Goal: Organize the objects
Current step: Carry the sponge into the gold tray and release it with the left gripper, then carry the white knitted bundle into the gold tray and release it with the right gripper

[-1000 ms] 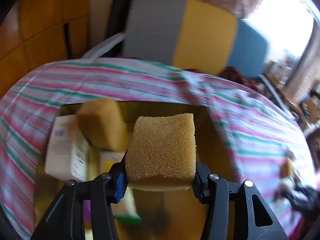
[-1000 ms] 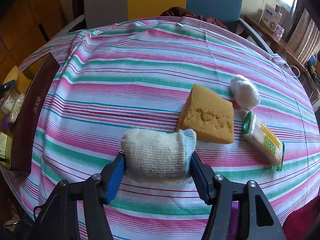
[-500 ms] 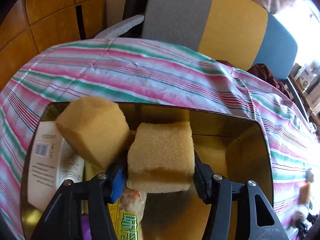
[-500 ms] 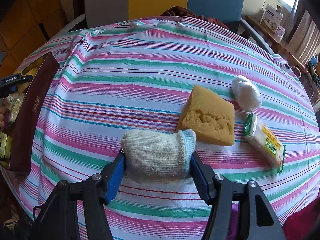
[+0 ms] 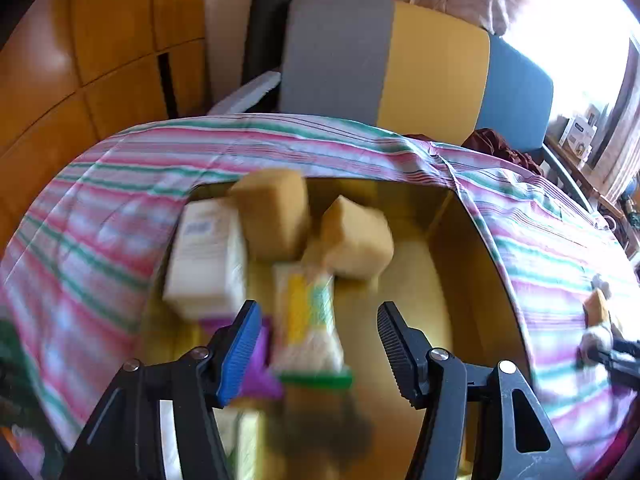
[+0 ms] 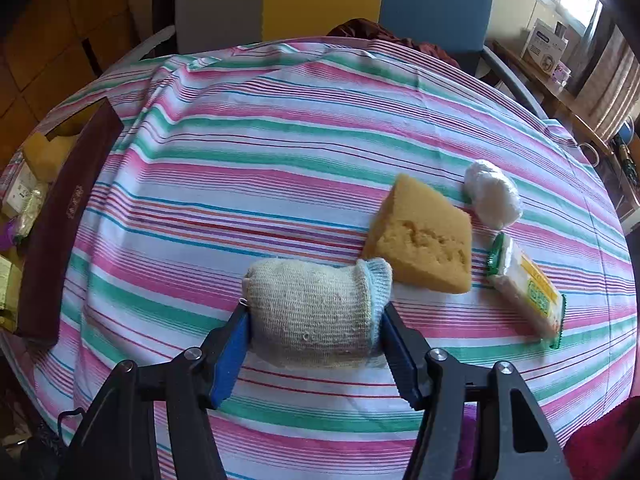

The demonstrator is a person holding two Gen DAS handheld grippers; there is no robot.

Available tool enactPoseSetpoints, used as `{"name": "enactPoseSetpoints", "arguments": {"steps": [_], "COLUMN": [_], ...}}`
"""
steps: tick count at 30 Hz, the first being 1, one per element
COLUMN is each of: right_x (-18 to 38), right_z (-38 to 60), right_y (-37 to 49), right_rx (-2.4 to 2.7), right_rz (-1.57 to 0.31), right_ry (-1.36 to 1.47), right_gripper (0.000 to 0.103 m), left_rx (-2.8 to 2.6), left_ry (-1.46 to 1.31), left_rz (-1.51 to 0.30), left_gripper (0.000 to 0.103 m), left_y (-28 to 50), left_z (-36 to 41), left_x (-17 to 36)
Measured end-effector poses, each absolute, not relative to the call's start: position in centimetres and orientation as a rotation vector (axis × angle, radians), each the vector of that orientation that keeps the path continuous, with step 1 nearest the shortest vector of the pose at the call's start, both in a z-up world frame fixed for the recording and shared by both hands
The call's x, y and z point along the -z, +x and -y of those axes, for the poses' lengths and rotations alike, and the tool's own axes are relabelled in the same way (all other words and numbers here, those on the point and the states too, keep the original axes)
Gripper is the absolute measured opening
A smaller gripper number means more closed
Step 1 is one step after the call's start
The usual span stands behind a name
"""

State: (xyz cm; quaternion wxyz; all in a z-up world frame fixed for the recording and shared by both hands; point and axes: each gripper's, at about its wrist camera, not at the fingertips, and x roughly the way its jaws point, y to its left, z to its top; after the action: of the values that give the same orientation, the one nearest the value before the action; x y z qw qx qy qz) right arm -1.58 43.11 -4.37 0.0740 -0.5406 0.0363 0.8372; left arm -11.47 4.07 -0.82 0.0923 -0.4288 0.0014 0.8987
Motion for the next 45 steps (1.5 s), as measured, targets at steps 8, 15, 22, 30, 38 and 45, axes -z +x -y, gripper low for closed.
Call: {"name": "enactPoseSetpoints", "arguments": {"steps": [8, 15, 22, 30, 38, 45], "right_x": [1.5, -3.2, -0.8, 3.8, 2.6, 0.8], "right_z": [-37.7, -27.5, -16.6, -10.3, -12.1, -15.6], "right_y": [-1.4, -3.5, -6.6, -6.9, -5.8, -4.3], "right_rx": [-2.683, -2.967, -3.023, -3.017, -3.083, -3.071], "right_rz": [-0.154, -0.158, -0.036, 0.059, -0.17, -0.27], "right_ry": [-1.559, -1.518, -1.731, -1.903, -1.843, -1.715], "right_gripper": [0.063, 0.063, 0.063, 0.068, 0.071, 0.071], "left_rx": [-2.74, -2.801, -2.856, -2.916, -2.916, -2.901], "left_ry": [-1.287, -1.275, -1.262, -1.225, -1.214, -1.17], "left_rz": [0.047, 0.111, 0.179, 0.167, 0.135, 0.066], "left_gripper": [0.063, 0.065, 0.066, 0.068, 0.07, 0.071], "left_y": [-6.9, -5.3, -4.9, -4.7, -4.4, -3.7], "left_z": [1.3, 4.7, 7.2, 7.9, 7.2, 5.6], "left_x": [1.1, 1.0, 1.1, 0.5, 0.3, -0.1]}}
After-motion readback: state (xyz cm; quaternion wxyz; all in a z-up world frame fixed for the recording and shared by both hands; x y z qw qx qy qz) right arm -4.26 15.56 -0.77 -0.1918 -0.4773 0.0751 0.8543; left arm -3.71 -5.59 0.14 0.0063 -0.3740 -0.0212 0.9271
